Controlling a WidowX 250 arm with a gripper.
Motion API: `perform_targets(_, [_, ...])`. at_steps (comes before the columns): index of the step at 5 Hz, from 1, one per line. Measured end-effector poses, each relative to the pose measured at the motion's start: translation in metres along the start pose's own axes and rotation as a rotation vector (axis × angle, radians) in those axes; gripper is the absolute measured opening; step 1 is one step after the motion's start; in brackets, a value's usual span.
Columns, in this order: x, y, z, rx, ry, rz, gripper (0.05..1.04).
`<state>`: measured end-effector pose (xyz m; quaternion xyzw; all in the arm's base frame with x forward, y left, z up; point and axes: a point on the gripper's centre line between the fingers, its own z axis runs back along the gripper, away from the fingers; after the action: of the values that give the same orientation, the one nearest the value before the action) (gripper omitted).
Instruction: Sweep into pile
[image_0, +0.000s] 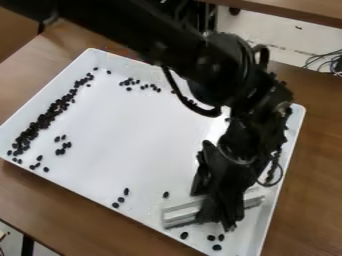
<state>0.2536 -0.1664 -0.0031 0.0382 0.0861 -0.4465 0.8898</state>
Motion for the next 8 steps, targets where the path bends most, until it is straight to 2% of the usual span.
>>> perform_targets(1, [0.007, 0.006, -0.003, -0.031, 0.027, -0.059, 0.344])
perform_targets(2, [0.01, 0.014, -0.006, -0.07, 0.025, -0.058, 0.344])
perform_targets(3, [0.017, 0.042, -0.005, -0.135, -0.02, 0.065, 0.344])
perform_targets(4, [0.029, 0.082, 0.003, -0.175, -0.111, 0.203, 0.343])
perform_targets(5, [0.031, 0.102, 0.006, -0.19, -0.126, 0.248, 0.343])
perform_targets(6, [0.025, 0.114, 0.004, -0.2, -0.132, 0.289, 0.344])
perform_targets(7, [0.0, 0.147, -0.001, -0.244, -0.148, 0.472, 0.343])
perform_targets(8, [-0.031, 0.183, -0.007, -0.286, -0.141, 0.706, 0.343])
